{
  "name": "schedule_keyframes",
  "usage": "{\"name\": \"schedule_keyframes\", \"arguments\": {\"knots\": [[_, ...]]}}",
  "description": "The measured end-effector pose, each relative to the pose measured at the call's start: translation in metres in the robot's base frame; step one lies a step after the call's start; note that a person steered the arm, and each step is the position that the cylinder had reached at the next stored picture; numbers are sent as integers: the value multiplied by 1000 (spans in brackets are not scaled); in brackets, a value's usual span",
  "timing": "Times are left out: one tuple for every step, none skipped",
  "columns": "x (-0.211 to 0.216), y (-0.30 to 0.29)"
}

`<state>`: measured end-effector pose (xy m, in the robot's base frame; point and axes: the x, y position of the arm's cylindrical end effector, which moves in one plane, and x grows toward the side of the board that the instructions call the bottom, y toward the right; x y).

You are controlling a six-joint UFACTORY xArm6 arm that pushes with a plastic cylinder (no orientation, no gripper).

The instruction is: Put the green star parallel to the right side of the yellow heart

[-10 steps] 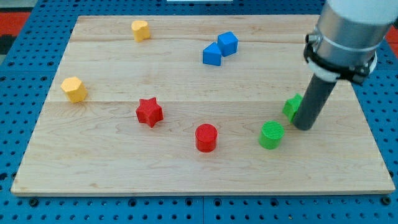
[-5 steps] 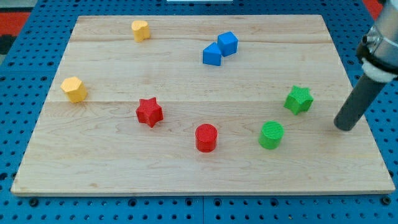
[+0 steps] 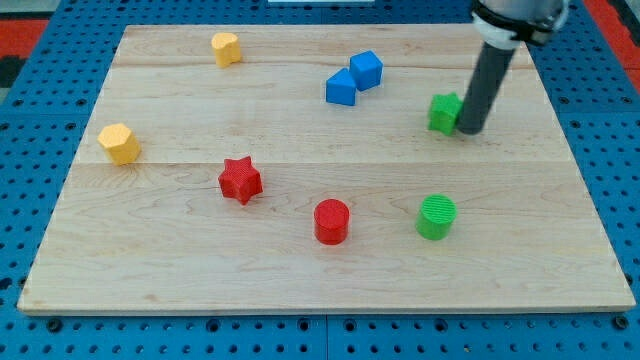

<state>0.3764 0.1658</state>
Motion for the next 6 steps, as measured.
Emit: {"name": "schedule_keyframes", "arguments": {"knots": [[19, -11], [-25, -31], [-65, 8], [-95, 15], [-48, 22], [-22, -4]]}}
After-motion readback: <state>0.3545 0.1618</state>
